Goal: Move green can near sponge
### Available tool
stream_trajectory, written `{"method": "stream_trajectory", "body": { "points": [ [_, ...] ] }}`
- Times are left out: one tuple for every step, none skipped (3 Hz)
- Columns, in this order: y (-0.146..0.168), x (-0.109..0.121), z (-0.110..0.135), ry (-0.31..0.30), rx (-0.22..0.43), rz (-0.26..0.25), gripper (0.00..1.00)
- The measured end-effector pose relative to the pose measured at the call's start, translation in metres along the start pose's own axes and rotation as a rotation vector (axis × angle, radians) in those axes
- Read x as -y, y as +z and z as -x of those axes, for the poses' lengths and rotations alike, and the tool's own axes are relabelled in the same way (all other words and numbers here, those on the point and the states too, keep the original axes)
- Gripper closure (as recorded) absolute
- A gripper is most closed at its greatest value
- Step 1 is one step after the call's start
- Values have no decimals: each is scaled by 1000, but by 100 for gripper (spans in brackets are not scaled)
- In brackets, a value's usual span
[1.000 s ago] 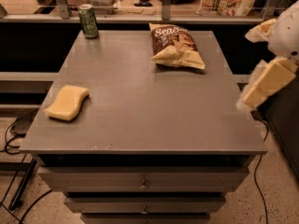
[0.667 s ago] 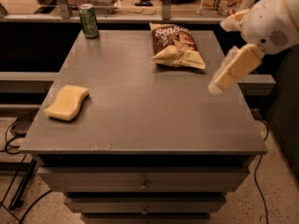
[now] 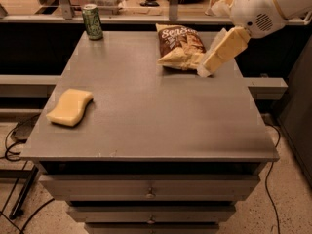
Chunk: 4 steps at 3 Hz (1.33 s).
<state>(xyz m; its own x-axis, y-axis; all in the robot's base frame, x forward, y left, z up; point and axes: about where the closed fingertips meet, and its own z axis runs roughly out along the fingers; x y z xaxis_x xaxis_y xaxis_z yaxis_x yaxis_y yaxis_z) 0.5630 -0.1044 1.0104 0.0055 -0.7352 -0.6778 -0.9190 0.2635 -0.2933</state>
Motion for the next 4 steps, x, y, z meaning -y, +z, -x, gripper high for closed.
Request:
{"method": "stream_trajectory", "body": {
  "points": [
    [19, 13, 11, 8, 17, -19, 0],
    [56, 42, 29, 30, 65, -42, 0],
    [103, 73, 41, 68, 117, -69, 0],
    [166, 112, 58, 119, 191, -100, 0]
  ]
}}
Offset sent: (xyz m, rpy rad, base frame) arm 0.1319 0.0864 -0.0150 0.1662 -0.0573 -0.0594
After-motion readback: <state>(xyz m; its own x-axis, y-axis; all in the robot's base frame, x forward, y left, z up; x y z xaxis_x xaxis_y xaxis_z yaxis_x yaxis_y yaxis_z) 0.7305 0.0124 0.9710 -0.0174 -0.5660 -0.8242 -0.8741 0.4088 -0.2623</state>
